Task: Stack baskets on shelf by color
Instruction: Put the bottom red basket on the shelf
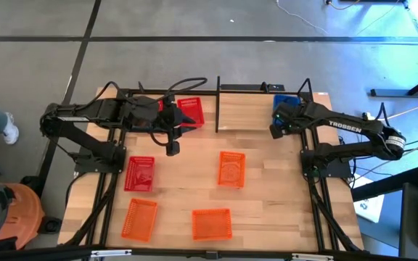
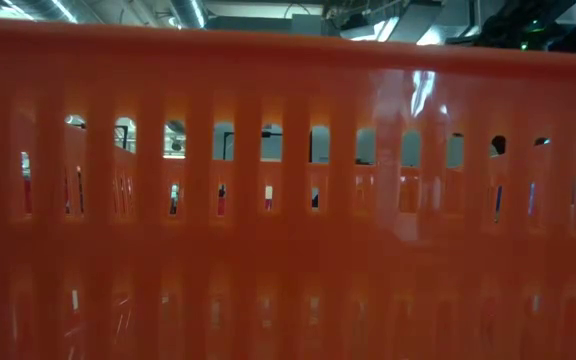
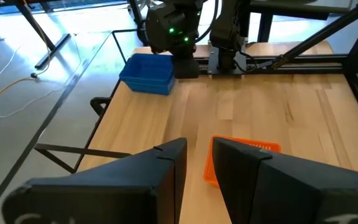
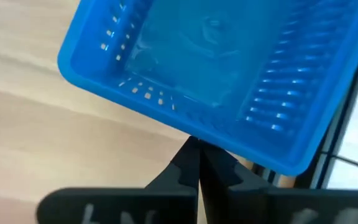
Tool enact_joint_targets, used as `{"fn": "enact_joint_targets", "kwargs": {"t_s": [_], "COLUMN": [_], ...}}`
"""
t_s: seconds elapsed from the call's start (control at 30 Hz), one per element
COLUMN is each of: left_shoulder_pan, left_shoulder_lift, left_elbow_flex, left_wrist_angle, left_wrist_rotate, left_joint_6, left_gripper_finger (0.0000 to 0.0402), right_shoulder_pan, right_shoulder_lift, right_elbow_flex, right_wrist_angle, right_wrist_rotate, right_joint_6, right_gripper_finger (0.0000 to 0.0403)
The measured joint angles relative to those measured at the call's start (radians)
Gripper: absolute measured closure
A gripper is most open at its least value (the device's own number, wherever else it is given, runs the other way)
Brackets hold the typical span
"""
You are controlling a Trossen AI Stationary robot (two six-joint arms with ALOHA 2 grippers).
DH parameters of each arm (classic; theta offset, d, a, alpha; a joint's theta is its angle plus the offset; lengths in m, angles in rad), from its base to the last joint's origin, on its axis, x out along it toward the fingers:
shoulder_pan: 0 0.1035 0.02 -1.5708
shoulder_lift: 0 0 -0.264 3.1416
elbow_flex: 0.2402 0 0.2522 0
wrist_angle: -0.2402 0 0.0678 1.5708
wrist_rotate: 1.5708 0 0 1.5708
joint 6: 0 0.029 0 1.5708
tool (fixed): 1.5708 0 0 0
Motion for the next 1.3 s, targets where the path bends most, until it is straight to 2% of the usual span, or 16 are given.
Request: {"fn": "enact_joint_targets", "kwargs": {"t_s": [0.2, 0.33, 0.5, 0.6, 0.73, 0.83, 0.97, 1.13, 1.3], "left_shoulder_pan": [0.0, 0.0, -0.003, -0.021, -0.061, -0.117, -0.2, -0.311, -0.403], "left_shoulder_lift": [0.0, 0.0, -0.001, -0.019, -0.017, -0.004, 0.04, 0.099, 0.191], "left_elbow_flex": [0.0, 0.0, 0.0, -0.001, -0.001, 0.001, -0.001, -0.001, -0.001], "left_wrist_angle": [0.0, -0.011, -0.084, -0.217, -0.426, -0.546, -0.646, -0.742, -0.894], "left_wrist_rotate": [0.0, -0.001, -0.001, 0.002, 0.053, 0.084, 0.127, 0.132, 0.135], "left_joint_6": [0.001, 0.003, -0.071, -0.295, -0.687, -1.0, -1.353, -1.606, -1.78], "left_gripper_finger": [0.0332, 0.0332, 0.0332, 0.0332, 0.0332, 0.0332, 0.0332, 0.0332, 0.0332], "right_shoulder_pan": [-0.01, 0.004, 0.068, 0.117, 0.181, 0.22, 0.278, 0.348, 0.393], "right_shoulder_lift": [0.0, -0.021, -0.094, -0.151, -0.212, -0.23, -0.25, -0.265, -0.267], "right_elbow_flex": [0.0, 0.036, 0.178, 0.286, 0.41, 0.471, 0.513, 0.514, 0.514], "right_wrist_angle": [-0.001, -0.002, -0.001, 0.002, 0.004, 0.006, 0.065, 0.238, 0.323], "right_wrist_rotate": [0.023, -0.096, -0.21, -0.247, -0.305, -0.404, -0.596, -0.81, -0.861], "right_joint_6": [-0.001, -0.046, -0.161, -0.246, -0.357, -0.44, -0.528, -0.578, -0.624], "right_gripper_finger": [0.0403, 0.0403, 0.0403, 0.0403, 0.0403, 0.0403, 0.0403, 0.0403, 0.0403]}}
